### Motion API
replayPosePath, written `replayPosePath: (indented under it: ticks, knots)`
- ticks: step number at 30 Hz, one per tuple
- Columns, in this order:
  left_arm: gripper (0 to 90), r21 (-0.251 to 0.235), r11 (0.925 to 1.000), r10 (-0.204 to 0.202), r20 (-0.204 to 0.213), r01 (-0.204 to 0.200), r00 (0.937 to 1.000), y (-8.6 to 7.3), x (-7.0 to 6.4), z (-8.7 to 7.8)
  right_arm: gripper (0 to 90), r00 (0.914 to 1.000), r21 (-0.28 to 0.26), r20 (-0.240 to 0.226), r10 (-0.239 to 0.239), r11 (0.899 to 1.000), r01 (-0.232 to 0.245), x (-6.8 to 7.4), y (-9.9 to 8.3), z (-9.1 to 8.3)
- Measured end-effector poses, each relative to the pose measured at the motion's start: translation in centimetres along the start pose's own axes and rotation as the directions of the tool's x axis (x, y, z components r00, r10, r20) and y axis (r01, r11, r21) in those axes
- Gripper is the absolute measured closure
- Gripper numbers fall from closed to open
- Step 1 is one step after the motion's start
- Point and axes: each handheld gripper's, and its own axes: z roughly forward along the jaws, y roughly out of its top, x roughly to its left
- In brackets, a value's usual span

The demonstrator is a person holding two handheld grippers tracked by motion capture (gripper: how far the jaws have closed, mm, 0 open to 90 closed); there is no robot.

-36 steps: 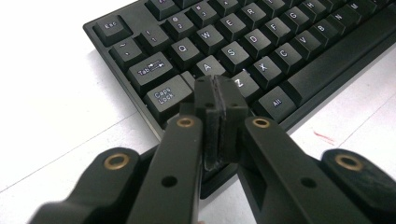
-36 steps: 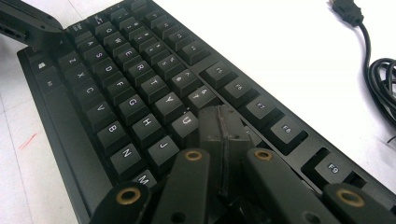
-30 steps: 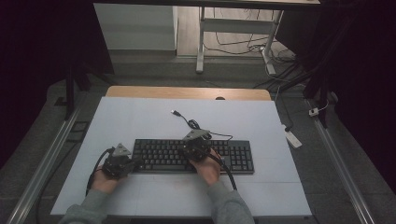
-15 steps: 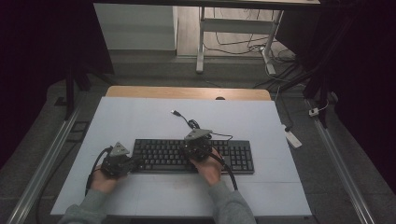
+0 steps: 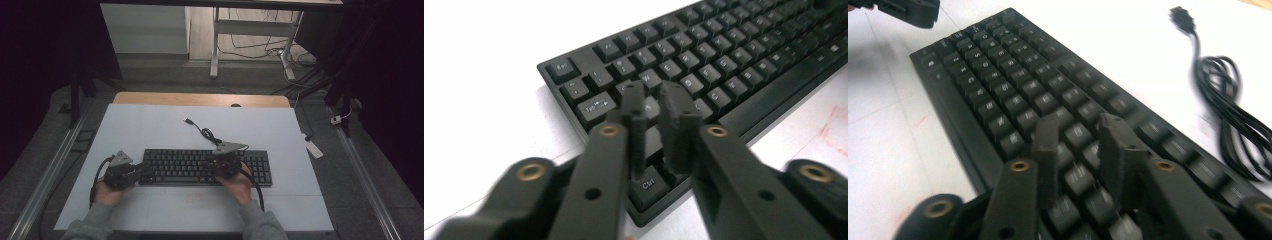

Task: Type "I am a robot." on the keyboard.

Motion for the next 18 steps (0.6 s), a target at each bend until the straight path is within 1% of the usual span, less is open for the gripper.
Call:
replayPosePath:
  ticks: [1, 2, 3, 6, 8, 11, 16, 18]
  knots:
    - [74.3, -0.006, 1.0, -0.004, 0.006, 0.004, 1.0, 0.0, 0.0, 0.0, 66.2, 1.0, 0.0, 0.005, 0.003, 1.0, -0.003, -0.1, -0.3, -0.6]
    - [71.4, -0.006, 1.0, -0.004, 0.006, 0.004, 1.0, 0.0, 0.0, 0.0, 66.2, 1.0, 0.0, 0.005, 0.003, 1.0, -0.003, -0.1, -0.3, -0.6]
    - [68.1, -0.009, 0.9999, -0.007, 0.009, 0.007, 0.9999, 0.0, 0.1, -0.1, 63.5, 0.9997, -0.007, 0.019, 0.013, 1.0, -0.013, -0.5, -0.9, -1.9]
    - [62.5, -0.023, 0.9996, -0.018, 0.017, 0.018, 0.9997, 0.1, 0.1, -0.2, 61.5, 0.9991, -0.013, 0.033, 0.025, 1.0, -0.024, -0.9, -1.9, -3.5]
    - [59.3, -0.027, 0.9995, -0.016, 0.018, 0.017, 0.9997, 0.1, 0.1, -0.3, 60.6, 0.9988, -0.015, 0.042, 0.028, 1.0, -0.027, -1.2, -2.6, -4.6]
    - [53.9, -0.037, 0.9992, -0.018, 0.027, 0.019, 0.9995, 0.2, 0.1, -0.3, 59.7, 0.9972, -0.012, 0.067, 0.031, 0.999, -0.03, -1.8, -3.9, -6.5]
    - [44.7, -0.038, 0.9993, -0.005, 0.027, 0.006, 0.9996, 0.4, -0.2, -0.3, 58.6, 0.9949, -0.031, 0.093, 0.041, 0.999, -0.038, -2.4, -5.5, -8.8]
    - [42.4, -0.038, 0.9993, -0.005, 0.029, 0.006, 0.9996, 0.5, -0.3, -0.3, 58.4, 0.9945, -0.042, 0.095, 0.043, 0.998, -0.039, -2.5, -5.9, -9.4]
